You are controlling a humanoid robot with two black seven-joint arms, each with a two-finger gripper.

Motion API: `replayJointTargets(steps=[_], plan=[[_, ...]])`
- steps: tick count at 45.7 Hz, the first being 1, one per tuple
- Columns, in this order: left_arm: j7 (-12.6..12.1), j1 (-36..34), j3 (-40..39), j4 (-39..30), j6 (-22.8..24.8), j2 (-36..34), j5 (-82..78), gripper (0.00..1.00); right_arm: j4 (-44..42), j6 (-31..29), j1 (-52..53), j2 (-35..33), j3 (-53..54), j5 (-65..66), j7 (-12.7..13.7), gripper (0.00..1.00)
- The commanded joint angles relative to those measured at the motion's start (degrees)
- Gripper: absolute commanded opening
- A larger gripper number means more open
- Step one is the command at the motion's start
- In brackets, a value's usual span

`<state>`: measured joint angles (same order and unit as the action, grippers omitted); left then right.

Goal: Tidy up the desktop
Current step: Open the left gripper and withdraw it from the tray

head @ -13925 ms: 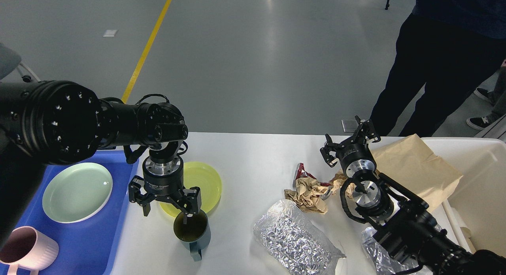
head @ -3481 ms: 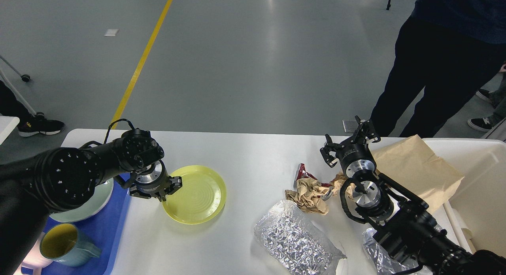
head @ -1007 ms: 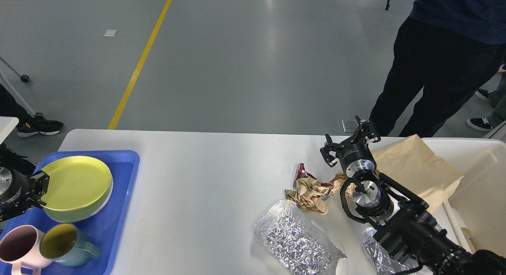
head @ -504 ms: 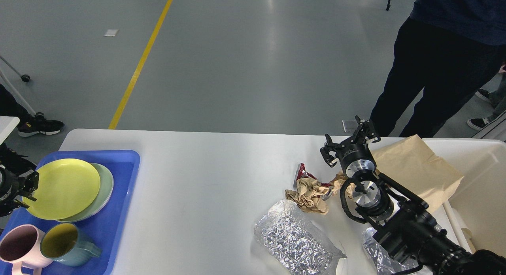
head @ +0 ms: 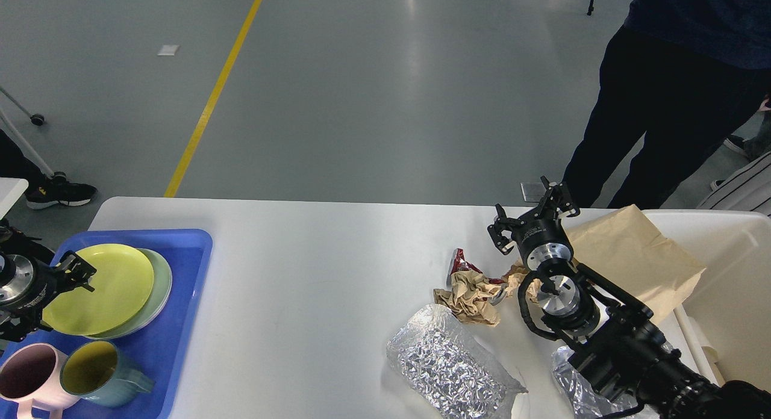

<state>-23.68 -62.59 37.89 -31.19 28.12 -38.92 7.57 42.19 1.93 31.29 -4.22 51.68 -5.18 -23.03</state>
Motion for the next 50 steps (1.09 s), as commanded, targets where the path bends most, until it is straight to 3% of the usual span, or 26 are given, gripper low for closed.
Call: replayJointTargets(steps=[1, 11, 18, 23, 29, 30, 41, 46, 50], plan=[[-0.14, -0.87, -0.36, -0.01, 0.09, -0.54, -0.01, 0.94, 0.0, 0.0, 0.0, 0.0, 0.0, 0.0, 0.0, 1.0], [0.13, -4.03, -1.06, -0.01, 0.45, -2.91, 0.77, 0.96, 0.0, 0.0, 0.0, 0.0, 0.0, 0.0, 0.0, 1.0], [0.91, -5.35, -10.8, 0.08, 0.45, -5.9, 0.86, 0.96, 0.0, 0.0, 0.0, 0.0, 0.0, 0.0, 0.0, 1.0], [2.76, -2.02, -22.92, 0.16, 0.27, -7.75, 0.86, 0.96, 0.0, 0.0, 0.0, 0.0, 0.0, 0.0, 0.0, 1.0], [4.96, 4.83, -43.83, 1.57, -0.08, -8.37, 0.95, 0.96, 0.0, 0.0, 0.0, -0.08, 0.0, 0.0, 0.0, 1.0], [5.4, 7.89, -50.91, 2.18, -0.08, -7.84, 0.87, 0.96, 0.0, 0.0, 0.0, 0.0, 0.0, 0.0, 0.0, 1.0], [5.84, 20.22, -88.39, 8.07, -0.08, 4.9, 2.79, 0.96, 0.0, 0.0, 0.0, 0.0, 0.0, 0.0, 0.0, 1.0], [6.19, 22.33, -99.05, 8.25, -0.08, 8.41, 4.29, 0.96, 0.0, 0.0, 0.0, 0.0, 0.0, 0.0, 0.0, 1.0], [9.96, 22.42, -103.1, 8.34, -0.08, 10.79, 4.38, 0.96, 0.0, 0.0, 0.0, 0.0, 0.0, 0.0, 0.0, 1.0]])
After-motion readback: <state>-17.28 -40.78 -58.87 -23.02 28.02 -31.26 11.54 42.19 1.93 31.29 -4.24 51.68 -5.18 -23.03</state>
